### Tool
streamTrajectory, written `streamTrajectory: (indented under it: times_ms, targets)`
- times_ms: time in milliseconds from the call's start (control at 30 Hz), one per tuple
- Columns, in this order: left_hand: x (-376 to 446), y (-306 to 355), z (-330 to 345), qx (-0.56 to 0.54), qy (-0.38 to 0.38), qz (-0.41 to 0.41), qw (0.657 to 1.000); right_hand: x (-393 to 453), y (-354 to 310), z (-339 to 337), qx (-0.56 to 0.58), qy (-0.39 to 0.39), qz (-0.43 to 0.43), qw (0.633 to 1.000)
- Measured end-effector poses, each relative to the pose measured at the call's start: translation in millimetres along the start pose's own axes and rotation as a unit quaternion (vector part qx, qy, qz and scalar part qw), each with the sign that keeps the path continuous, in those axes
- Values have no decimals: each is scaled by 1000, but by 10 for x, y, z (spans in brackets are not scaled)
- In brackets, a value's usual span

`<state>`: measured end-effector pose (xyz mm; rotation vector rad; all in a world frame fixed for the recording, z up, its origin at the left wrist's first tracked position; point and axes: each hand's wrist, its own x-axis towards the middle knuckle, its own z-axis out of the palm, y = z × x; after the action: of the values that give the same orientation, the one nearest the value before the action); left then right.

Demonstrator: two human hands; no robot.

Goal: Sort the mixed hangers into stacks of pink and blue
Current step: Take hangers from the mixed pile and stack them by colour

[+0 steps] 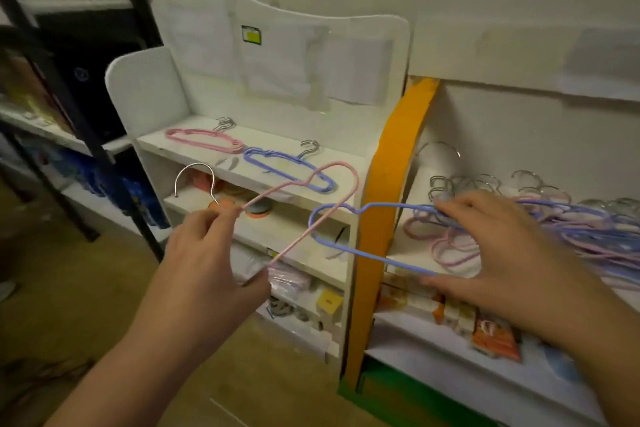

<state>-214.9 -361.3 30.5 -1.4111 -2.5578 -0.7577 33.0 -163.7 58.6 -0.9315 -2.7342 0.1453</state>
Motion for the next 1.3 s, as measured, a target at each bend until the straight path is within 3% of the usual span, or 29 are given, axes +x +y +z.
streamTrajectory:
  times_ms: [333, 733, 1000, 1300]
  targets:
    - [101, -1218, -280, -1, -6, -76, 997, 718, -1138, 480, -26, -14, -49, 998]
    - [1500, -2271, -72, 49, -57, -105, 992, 2491, -1413, 1399, 53, -40, -24, 998]
    - [2517, -2887, 117, 48, -106, -86, 989, 3415, -1430, 1749, 49, -70, 16, 996]
    - [3928, -3405, 635, 10, -177, 48, 983, 3977, -1363, 1973, 57, -82, 117, 988]
